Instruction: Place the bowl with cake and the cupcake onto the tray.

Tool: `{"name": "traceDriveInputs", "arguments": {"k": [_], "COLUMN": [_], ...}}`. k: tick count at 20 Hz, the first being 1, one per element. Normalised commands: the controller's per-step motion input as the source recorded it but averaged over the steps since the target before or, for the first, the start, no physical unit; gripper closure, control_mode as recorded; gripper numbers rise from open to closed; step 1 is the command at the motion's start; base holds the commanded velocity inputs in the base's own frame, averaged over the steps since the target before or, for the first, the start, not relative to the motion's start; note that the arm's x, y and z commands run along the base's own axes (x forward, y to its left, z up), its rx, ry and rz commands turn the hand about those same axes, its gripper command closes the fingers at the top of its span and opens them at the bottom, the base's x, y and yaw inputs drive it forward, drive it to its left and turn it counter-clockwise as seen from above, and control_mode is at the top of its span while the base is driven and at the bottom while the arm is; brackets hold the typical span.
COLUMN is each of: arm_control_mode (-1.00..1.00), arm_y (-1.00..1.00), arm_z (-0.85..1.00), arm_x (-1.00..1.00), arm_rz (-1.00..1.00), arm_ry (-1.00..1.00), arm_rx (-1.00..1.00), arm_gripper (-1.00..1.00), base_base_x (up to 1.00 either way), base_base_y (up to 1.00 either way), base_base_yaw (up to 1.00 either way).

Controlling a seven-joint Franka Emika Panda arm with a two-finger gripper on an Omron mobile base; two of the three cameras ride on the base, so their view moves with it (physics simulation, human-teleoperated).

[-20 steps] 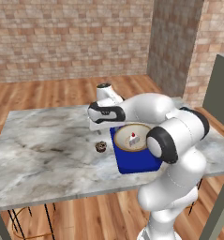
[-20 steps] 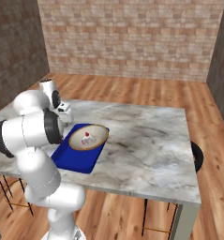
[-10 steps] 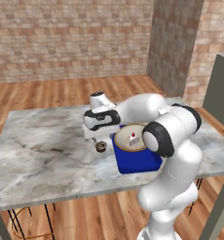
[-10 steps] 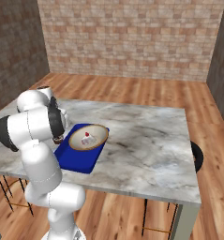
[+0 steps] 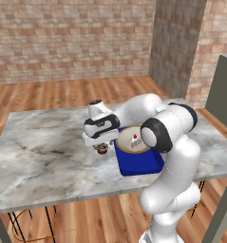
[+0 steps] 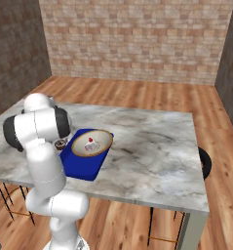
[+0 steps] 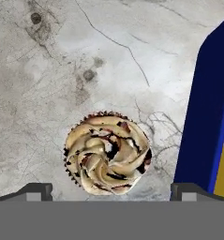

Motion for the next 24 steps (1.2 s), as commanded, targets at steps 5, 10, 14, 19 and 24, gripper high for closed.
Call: {"name": "traceDriveInputs", "arguments": {"k": [5,10,14,19,24], "arm_control_mode": [-1.00,-1.00,-1.00,-1.00,-1.00], "arm_y": [0.00,0.00,0.12,0.30,0.20], "arm_z": [-0.19,-0.18,-0.21,-0.19,-0.08], "arm_x": [0.34,0.46,0.27,-0.08,-0.32], "arm_rz": [0.01,0.00,0.00,0.00,0.00], "arm_ry": [0.03,0.04,0.04,0.01,0.00], "arm_rx": [-0.03,0.00,0.00,0.00,0.00], "arm_gripper": [-1.00,-1.00,-1.00,-1.00,-1.00], "base_base_x": [0.00,0.00,0.00,0.00,0.00], "base_base_y": [0.00,0.00,0.00,0.00,0.00], "base_base_yaw": [0.00,0.00,0.00,0.00,0.00]}}
